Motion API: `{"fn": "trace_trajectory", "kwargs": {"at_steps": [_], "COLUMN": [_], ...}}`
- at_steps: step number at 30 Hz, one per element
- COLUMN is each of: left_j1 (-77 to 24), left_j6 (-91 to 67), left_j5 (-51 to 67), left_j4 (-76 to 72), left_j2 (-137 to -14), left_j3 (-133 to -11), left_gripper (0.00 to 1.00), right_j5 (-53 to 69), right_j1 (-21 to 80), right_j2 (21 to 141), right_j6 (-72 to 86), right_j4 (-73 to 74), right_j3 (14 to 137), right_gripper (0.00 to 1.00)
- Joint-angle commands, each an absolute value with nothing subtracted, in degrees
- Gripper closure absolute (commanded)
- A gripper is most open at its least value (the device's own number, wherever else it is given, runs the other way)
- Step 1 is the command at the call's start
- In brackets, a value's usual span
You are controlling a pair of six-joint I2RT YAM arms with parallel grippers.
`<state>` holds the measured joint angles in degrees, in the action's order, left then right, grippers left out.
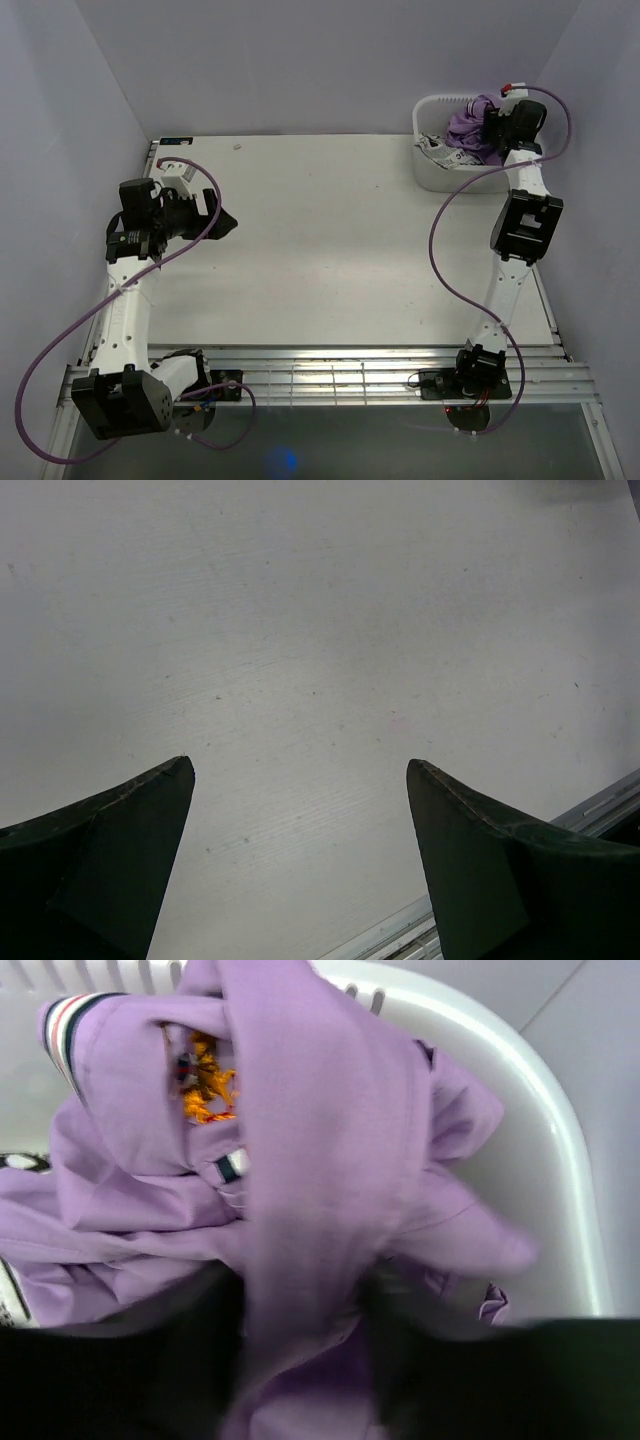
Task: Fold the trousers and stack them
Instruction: Grab the trousers from the pile, then move the trousers to the center of the board
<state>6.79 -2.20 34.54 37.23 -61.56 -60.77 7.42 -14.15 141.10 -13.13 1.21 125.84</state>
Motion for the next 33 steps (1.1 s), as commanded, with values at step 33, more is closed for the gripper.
{"fn": "trace_trajectory", "kwargs": {"at_steps": [33], "left_j1": [6.9], "left_j6": [-5.7], "left_j5": [22.4], "left_j4": [41.0], "left_j2": [-59.9], "left_j3": [-71.9], "left_gripper": [0.02], "right_j5": [21.2], "right_j1": [-0.1], "right_j2": [83.4], "right_j6": [6.9], "right_j4": [-10.0], "right_j3": [111.2], "right_gripper": [0.92]}}
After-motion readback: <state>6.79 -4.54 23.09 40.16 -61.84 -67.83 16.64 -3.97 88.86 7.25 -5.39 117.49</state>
